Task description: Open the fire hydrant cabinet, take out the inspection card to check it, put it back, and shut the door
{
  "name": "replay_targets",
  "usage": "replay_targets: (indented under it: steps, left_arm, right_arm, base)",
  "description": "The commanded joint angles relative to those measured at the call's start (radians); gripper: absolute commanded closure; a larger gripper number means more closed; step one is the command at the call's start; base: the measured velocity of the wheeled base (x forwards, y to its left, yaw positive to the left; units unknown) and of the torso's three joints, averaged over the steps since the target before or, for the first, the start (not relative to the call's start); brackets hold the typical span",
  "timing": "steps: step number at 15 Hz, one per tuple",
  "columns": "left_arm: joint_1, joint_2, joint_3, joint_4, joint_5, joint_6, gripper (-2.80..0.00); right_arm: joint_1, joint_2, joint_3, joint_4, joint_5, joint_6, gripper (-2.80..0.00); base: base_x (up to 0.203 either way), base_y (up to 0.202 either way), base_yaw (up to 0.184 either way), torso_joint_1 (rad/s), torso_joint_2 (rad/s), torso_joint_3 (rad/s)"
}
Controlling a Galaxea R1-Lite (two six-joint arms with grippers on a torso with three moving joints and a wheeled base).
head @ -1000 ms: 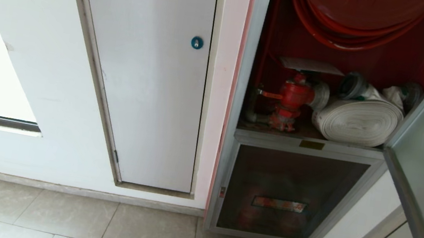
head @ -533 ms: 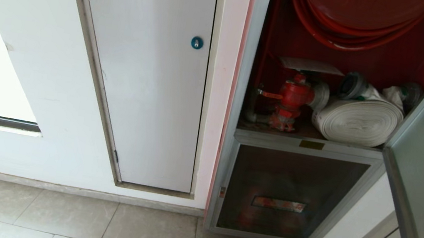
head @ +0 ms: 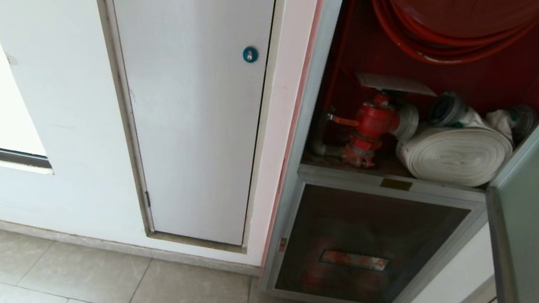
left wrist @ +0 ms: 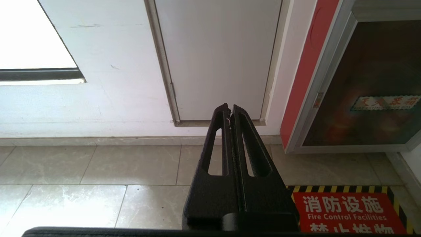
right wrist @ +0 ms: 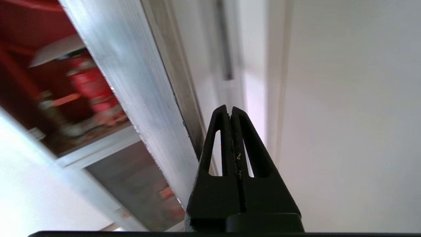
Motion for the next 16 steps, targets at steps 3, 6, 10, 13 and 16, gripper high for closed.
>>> replay_targets:
  steps: [3, 6, 10, 13, 16]
  left_arm:
    - [0.0, 0.001, 0.0, 0.0, 0.0, 0.0, 0.0]
    - [0.0, 0.001, 0.0, 0.0, 0.0, 0.0, 0.0]
    - [0.0, 0.001, 0.0, 0.0, -0.001, 0.0, 0.0]
    - [0.0, 0.001, 0.0, 0.0, 0.0, 0.0, 0.0]
    - [0.0, 0.001, 0.0, -0.001, -0.001, 0.0, 0.0]
  right_arm:
    - [0.069, 0.002, -0.015, -0.004, 0.029, 0.002, 0.0]
    - [0.071, 0.004, -0.035, -0.005, 0.139, 0.002, 0.0]
    - [0.072, 0.086, -0.058, -0.01, 0.29, 0.002, 0.0]
    - [0.125, 0.138, -0.064, -0.046, 0.363, 0.004, 0.0]
    - [0.252, 0.221, -0.071, -0.114, 0.366, 0.004, 0.0]
  base:
    - [0.0, 0.0, 0.0, 0.0, 0.0, 0.0]
    - [0.0, 0.0, 0.0, 0.0, 0.0, 0.0]
    - [0.0, 0.0, 0.0, 0.0, 0.0, 0.0]
    - [0.0, 0.0, 0.0, 0.0, 0.0, 0.0]
    - [0.0, 0.0, 0.0, 0.0, 0.0, 0.0]
